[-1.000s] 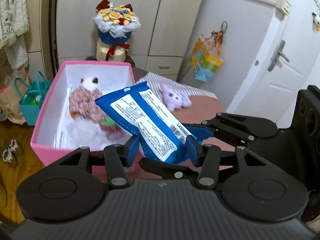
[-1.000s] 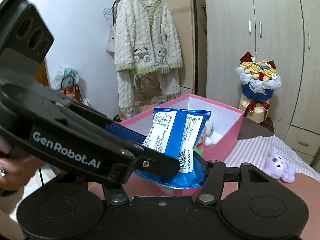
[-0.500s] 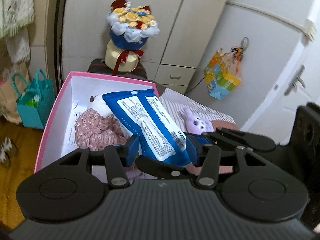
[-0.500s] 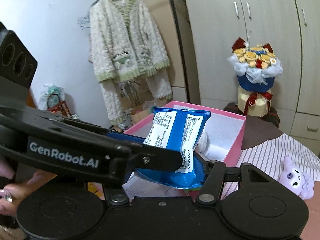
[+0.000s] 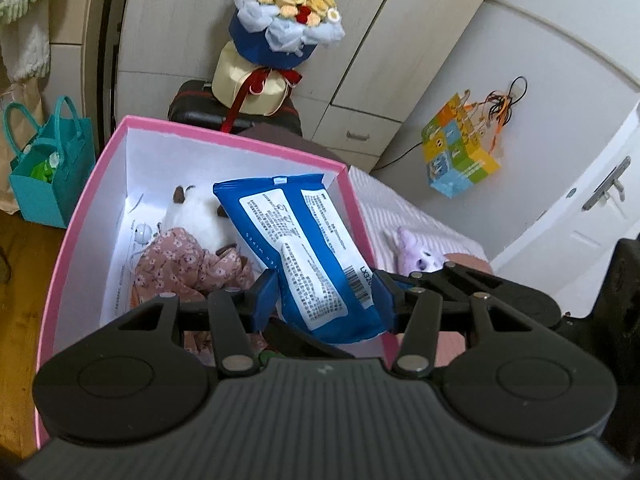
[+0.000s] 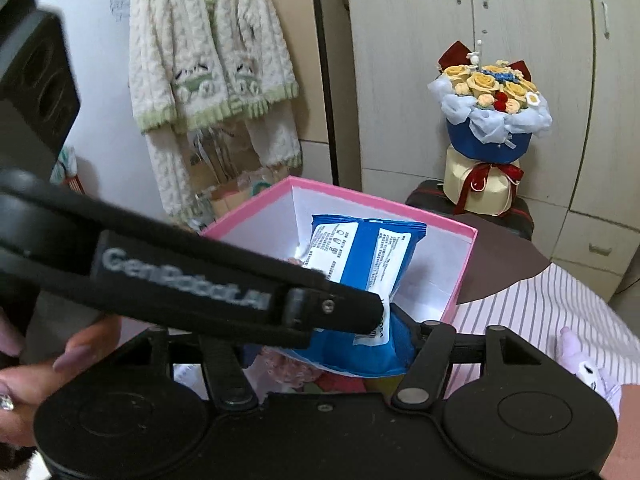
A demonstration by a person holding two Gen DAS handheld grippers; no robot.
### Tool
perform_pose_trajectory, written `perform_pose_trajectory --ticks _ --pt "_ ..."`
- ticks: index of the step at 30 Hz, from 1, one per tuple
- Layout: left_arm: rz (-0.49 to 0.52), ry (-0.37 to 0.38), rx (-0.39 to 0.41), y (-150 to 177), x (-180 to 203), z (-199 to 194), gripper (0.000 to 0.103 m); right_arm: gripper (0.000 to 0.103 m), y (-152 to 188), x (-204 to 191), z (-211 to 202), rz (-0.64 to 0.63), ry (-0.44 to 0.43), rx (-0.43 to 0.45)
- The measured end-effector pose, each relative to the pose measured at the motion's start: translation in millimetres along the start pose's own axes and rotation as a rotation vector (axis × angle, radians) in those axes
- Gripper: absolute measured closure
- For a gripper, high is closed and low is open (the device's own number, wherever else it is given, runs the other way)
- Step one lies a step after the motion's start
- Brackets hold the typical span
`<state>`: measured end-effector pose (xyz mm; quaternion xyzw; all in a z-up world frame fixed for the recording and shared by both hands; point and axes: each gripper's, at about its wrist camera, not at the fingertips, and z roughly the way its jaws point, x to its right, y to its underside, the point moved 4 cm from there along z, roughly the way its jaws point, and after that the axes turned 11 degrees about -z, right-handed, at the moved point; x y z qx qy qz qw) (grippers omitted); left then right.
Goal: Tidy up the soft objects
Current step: 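Lower the wipes pack into the pink box and open the left tool, then move both tools from the box toward the lilac plush on the bed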
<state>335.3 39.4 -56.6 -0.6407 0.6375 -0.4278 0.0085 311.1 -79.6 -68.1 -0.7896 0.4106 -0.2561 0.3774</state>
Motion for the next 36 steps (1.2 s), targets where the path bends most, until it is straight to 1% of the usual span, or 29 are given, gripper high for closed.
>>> perform_pose_trajectory --ticks 4,6,8,9,11,12,14,19,23,28,36 --pt "-0.028 0.003 -0.032 -1 -7 8 0.054 0.033 1 -2 6 -0.036 0.020 -0.022" --pt "-0.010 -0.020 -0.038 -1 -7 8 0.054 0.032 0 -1 8 -0.048 0.014 -0.030" --pt "0.029 -0.068 -0.008 1 -4 3 0.054 0.032 1 -6 10 -0.134 0.021 -0.031" --pt "0.046 -0.084 0.012 2 -4 -1 0.054 0.032 2 -6 12 -0.148 0.008 -0.036" --pt "0.073 -0.098 0.053 3 -1 -12 0.052 0.031 6 -3 13 -0.124 -0.034 -0.060" --pt "0.076 -0.098 0.061 4 -1 -18 0.051 0.030 7 -3 12 -0.122 -0.043 -0.057" --pt "0.076 -0.095 0.074 6 -1 -30 0.051 0.023 10 -5 3 -0.133 -0.039 -0.020" --pt "0.121 -0.113 0.120 16 2 -61 0.048 0.022 15 -11 -31 -0.165 -0.058 0.044" --pt "0.164 -0.130 0.143 29 7 -89 0.047 0.022 18 -12 -56 -0.160 -0.089 0.056" --pt "0.225 -0.131 0.164 47 19 -122 0.045 0.022 22 -17 -91 -0.149 -0.139 0.075" --pt "0.300 -0.087 0.144 81 43 -158 0.042 0.022 33 -27 -142 -0.145 -0.191 0.078"
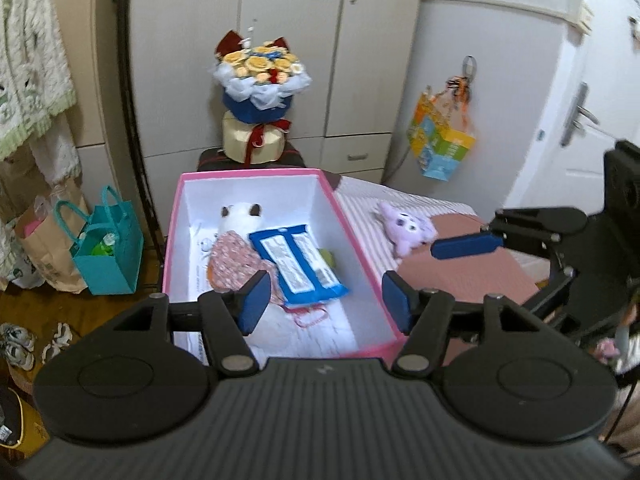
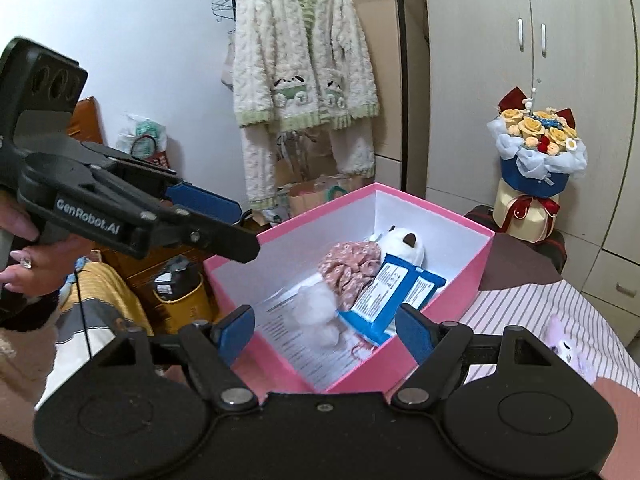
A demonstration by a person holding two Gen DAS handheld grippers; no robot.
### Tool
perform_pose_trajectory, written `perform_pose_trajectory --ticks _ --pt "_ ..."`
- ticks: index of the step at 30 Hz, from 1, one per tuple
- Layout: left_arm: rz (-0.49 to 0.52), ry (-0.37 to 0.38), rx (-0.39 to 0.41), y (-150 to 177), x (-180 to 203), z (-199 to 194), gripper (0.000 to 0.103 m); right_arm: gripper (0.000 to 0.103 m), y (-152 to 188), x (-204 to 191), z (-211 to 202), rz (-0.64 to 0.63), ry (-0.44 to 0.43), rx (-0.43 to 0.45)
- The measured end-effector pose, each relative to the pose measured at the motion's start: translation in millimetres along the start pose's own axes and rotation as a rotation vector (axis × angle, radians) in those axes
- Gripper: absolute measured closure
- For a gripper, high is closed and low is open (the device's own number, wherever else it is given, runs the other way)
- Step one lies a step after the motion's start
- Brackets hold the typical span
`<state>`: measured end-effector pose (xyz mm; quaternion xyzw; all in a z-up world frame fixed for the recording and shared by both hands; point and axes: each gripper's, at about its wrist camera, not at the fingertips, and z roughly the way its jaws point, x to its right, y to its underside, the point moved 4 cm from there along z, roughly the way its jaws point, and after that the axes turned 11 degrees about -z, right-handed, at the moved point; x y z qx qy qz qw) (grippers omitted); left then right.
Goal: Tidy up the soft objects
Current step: 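Move both tools from the box toward the lilac plush on the bed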
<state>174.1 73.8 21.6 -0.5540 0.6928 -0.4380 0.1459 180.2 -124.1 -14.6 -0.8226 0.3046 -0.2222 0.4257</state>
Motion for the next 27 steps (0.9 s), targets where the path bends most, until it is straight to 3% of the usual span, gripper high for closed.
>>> perform_pose_trajectory --ticks 9,18,23,27 --pt "0.106 0.038 -0.062 36 42 -9 0.039 0.022 29 -4 -56 0.026 0.015 0.011" --pt "0.169 0.078 -0.114 57 84 2 0.035 0.021 67 3 -94 0.021 0.102 0.006" --pt "0.209 0.107 -0.026 54 107 -7 0.035 0.021 76 12 -114 -0.012 0.158 -0.040" --pt "0.208 0.151 -0.020 47 125 2 0.035 0.021 79 23 -127 -0.008 0.164 -0.046"
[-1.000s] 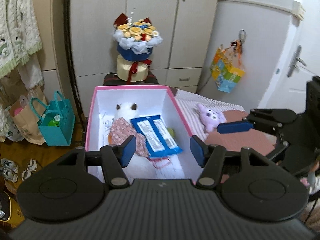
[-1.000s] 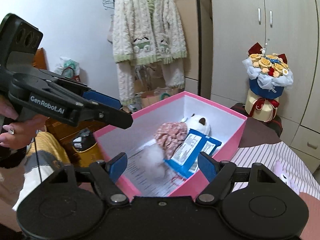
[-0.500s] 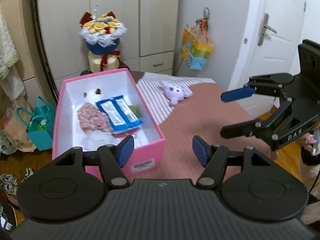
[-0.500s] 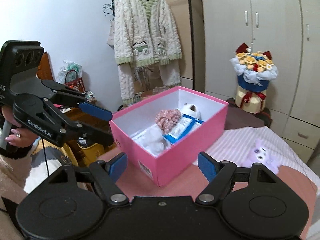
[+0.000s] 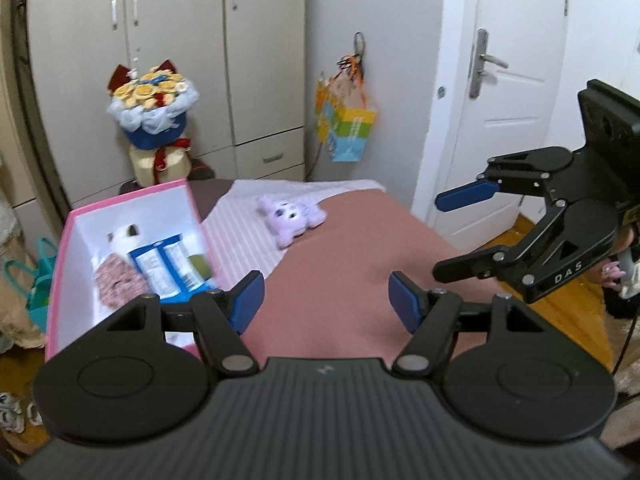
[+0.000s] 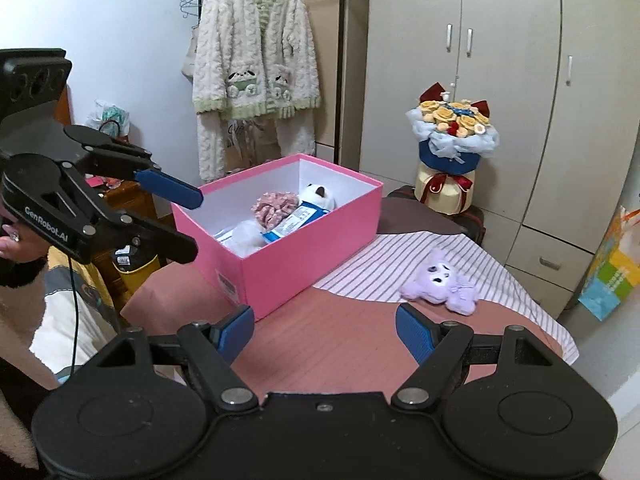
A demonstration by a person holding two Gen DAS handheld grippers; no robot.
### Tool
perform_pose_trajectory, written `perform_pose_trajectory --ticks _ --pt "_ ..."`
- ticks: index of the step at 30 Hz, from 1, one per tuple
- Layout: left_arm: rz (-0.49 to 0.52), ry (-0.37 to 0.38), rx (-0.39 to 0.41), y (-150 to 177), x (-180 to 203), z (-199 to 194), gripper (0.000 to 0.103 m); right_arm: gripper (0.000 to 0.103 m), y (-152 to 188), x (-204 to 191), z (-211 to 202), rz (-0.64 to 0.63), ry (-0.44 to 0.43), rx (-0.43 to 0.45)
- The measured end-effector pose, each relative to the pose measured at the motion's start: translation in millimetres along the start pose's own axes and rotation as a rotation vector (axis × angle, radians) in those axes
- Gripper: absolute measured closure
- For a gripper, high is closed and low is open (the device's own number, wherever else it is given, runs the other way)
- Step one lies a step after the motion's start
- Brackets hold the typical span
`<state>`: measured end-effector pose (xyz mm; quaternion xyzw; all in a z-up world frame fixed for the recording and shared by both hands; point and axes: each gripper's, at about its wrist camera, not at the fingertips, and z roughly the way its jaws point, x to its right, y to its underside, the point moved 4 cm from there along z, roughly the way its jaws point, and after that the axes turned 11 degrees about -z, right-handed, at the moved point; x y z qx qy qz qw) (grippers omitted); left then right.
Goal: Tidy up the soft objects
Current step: 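Move both tools from the box toward the lilac plush on the bed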
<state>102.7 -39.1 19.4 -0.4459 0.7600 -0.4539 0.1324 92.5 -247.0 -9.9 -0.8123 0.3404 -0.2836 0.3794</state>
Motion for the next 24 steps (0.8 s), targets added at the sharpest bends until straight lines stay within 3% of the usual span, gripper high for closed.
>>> perform_pose_trajectory --ticks 8,14,20,24 --pt "-0.106 0.102 0.006 -16 10 57 0.035 0.020 14 34 19 0.029 -0.029 0.076" --pt "-0.182 0.075 0.004 -21 1 107 0.037 0.017 31 66 55 0.016 -0.016 0.139" --pt "-0.213 0.053 0.035 -24 -2 157 0.037 0.017 40 95 98 -0.060 0.073 0.108" --pt "-0.249 0.012 0.048 -26 -4 194 0.038 0.016 47 115 128 -0.053 0.050 0.048"
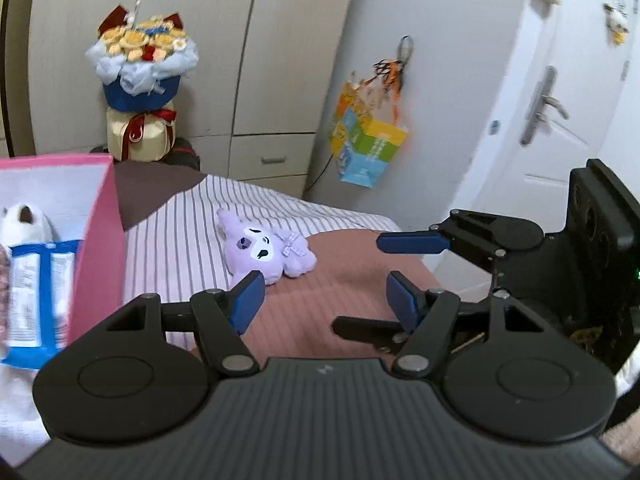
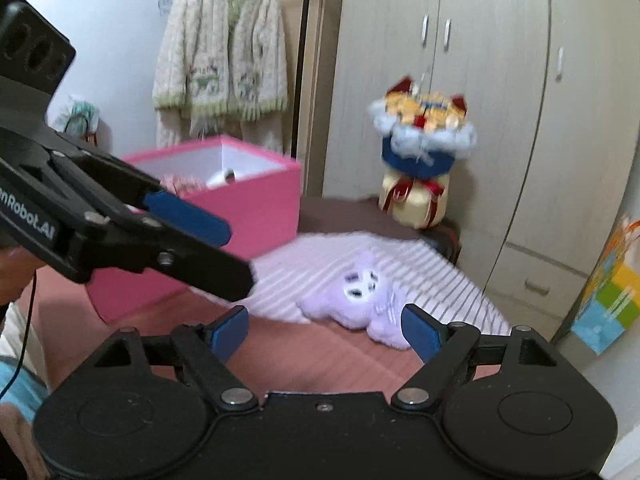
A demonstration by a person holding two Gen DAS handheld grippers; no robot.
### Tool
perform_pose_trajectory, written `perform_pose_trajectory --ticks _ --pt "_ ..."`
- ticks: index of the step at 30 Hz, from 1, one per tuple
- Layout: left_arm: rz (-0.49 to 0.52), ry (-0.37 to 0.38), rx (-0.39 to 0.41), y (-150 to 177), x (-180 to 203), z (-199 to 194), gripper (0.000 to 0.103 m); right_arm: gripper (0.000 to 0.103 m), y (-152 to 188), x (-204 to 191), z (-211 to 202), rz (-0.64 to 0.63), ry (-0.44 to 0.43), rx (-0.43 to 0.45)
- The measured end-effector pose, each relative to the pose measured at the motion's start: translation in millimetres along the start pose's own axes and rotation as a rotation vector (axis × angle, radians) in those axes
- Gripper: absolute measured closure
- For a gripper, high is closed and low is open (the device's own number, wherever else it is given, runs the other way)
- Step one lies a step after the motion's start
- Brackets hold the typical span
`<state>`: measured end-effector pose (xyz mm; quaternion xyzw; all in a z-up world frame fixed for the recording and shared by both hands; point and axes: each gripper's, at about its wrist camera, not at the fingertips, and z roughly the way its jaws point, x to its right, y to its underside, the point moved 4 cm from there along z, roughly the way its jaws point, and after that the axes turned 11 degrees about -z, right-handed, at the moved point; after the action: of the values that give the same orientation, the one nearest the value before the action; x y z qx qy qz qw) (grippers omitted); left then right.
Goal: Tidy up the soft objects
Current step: 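Move both tools from the box toward the lilac plush on the bed, then grasp the lilac plush with the left tool and lift it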
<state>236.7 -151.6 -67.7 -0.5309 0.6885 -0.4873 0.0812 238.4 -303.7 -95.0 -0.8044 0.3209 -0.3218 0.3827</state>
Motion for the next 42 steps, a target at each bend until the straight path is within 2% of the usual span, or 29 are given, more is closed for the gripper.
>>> perform_pose_trajectory --ticks 4,9,11,13,18,21,24,30,31,34,37,42 --pt "-0.083 -0.028 -0.012 -4 -8 37 0.039 0.016 8 14 31 0.024 -0.013 -0.032" --pt "-0.174 -0.118 0.022 -16 -24 70 0.042 0.017 14 36 64 0.075 -0.044 -0.045" --pt "-0.185 -0.185 0.042 -19 -29 81 0.044 0.016 16 46 76 0.100 -0.059 -0.049" --pt "-0.206 -0.218 0.058 -22 -35 89 0.045 0.016 18 55 87 0.129 -0.066 -0.049" --pt "-0.339 -0.179 0.091 -25 -52 93 0.047 0.015 27 71 109 0.174 -0.084 -0.058" --pt "-0.349 -0.176 0.093 -25 -55 98 0.047 0.013 35 75 116 0.202 -0.104 -0.058" --pt "-0.382 -0.190 0.052 -24 -61 111 0.047 0.013 39 77 120 0.229 -0.136 -0.051" --pt "-0.386 -0.223 0.031 -18 -68 126 0.048 0.013 39 73 127 0.221 -0.166 -0.065" --pt "-0.388 -0.220 0.030 -17 -68 127 0.051 0.013 39 71 128 0.217 -0.167 -0.071" --pt "-0.379 -0.200 0.022 -14 -67 129 0.056 0.014 39 63 130 0.176 -0.144 -0.077" --pt "-0.349 -0.206 0.027 -12 -65 130 0.058 0.018 38 51 129 0.115 -0.075 -0.100" --pt "-0.314 -0.201 0.025 -11 -58 127 0.060 0.027 37 47 123 0.154 -0.033 -0.106"
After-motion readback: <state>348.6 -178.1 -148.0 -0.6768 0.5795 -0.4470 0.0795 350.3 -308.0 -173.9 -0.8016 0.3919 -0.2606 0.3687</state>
